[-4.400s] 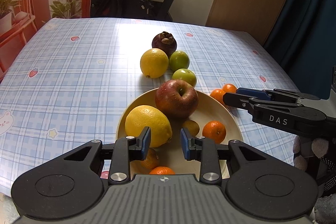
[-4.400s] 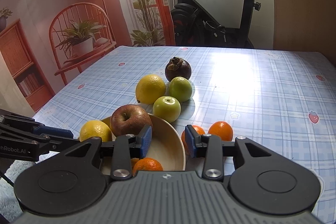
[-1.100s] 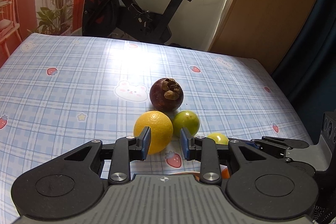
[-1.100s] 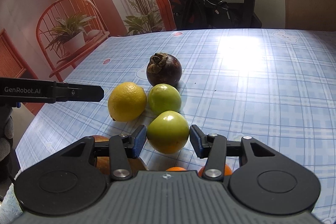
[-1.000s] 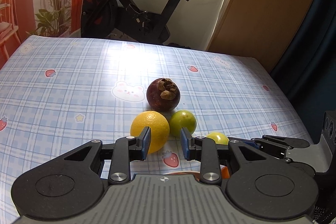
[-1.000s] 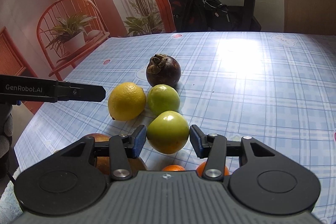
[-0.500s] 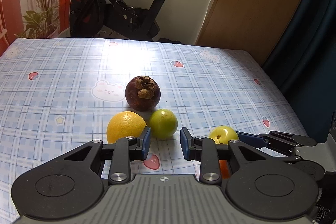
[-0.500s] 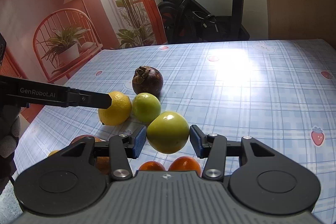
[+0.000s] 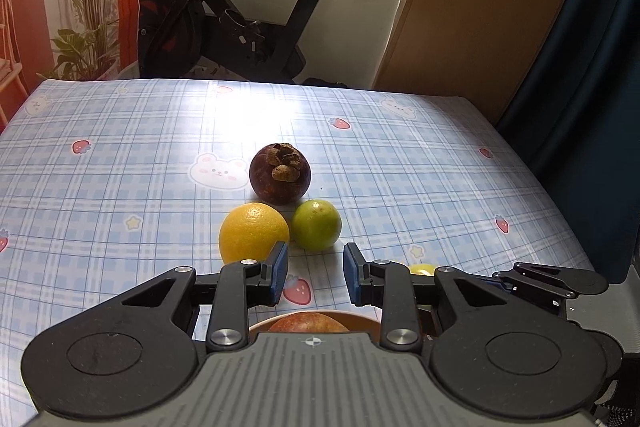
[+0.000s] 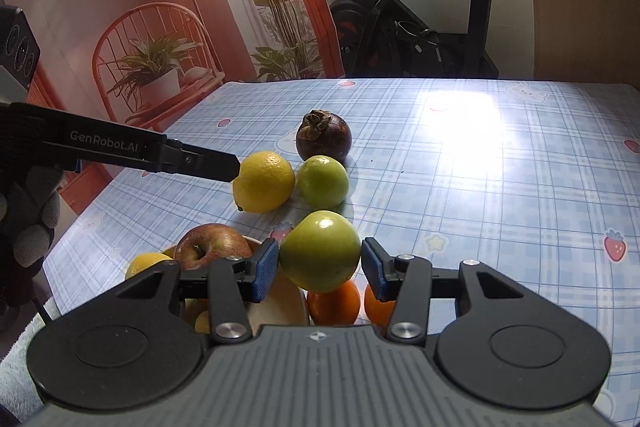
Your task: Organize fruits
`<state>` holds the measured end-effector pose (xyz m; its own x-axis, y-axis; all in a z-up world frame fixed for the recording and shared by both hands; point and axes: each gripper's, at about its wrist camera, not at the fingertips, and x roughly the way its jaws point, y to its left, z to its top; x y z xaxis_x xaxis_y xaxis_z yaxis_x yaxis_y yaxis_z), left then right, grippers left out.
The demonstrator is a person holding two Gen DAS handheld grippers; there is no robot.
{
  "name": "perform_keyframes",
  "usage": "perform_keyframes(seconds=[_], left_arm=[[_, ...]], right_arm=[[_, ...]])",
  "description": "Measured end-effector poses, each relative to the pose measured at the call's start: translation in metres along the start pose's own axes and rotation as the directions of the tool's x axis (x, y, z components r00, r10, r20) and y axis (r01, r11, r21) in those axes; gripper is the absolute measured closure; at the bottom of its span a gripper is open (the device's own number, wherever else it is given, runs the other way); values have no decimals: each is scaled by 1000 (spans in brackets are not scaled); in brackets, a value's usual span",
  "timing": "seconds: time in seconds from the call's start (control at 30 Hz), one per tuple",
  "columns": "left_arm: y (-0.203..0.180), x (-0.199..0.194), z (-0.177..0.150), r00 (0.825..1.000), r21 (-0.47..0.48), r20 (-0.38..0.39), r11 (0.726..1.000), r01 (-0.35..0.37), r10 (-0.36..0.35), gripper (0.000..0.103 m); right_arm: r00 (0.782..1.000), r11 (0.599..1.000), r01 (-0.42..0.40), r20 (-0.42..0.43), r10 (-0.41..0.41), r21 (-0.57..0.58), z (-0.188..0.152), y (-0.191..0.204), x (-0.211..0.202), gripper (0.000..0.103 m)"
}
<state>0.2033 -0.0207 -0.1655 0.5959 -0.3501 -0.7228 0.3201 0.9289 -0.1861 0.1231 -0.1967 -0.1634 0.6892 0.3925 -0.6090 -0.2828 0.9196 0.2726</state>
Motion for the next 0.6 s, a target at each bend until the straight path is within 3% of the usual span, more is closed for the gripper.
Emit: perform_keyframes(seconds=[0.2,0.4,0.6], left_arm=[[-2,-3,-5,998,-12,-23,998,55,-55,71],[-7,9,-8,980,-80,-95,982,169,-176,71],[-6,18,-15,967,-105,-142,974,200,-213,71]], right_arm=[[1000,999,-1,-10,1,-32,-2,10,2,55],[1000,994,-5,-22,2,-105,-7,27,8,55],[999,992,-23,-32,19,-120,-13,33,10,55]])
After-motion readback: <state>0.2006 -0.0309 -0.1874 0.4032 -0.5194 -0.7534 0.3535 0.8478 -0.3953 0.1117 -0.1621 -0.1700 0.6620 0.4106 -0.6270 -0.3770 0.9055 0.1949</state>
